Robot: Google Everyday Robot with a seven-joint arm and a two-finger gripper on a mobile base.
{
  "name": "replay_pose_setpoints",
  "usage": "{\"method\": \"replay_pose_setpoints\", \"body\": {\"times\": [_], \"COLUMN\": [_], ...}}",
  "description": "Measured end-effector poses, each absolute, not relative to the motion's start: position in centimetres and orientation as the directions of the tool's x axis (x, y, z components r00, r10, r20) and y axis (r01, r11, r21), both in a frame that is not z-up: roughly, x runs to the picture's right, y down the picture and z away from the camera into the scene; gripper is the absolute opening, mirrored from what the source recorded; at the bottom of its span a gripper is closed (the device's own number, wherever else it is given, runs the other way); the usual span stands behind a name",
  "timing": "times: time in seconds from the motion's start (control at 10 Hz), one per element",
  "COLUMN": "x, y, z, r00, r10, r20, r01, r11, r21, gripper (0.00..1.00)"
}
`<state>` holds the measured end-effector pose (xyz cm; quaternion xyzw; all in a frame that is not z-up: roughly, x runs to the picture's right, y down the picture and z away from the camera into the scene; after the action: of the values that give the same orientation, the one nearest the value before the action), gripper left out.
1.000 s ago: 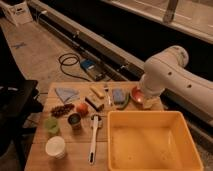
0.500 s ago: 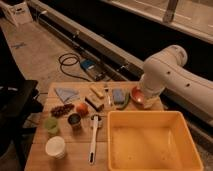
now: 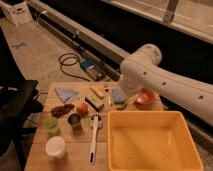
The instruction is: Place apple in metal cup
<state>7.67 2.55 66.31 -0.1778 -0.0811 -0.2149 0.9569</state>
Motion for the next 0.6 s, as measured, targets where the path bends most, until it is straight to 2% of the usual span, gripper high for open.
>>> {"method": "replay_pose_setpoints", "body": {"times": [0.4, 0.6], "x": [-2.1, -3.2], "y": [4.4, 4.8], "z": [67.9, 68.2], "r00": [0.815, 0.805], "r10": [-0.443, -0.448], "r20": [0.372, 0.389], "r01": [0.541, 0.551], "r11": [0.813, 0.808], "r21": [-0.217, -0.208], "gripper": [0.65, 0.65]}}
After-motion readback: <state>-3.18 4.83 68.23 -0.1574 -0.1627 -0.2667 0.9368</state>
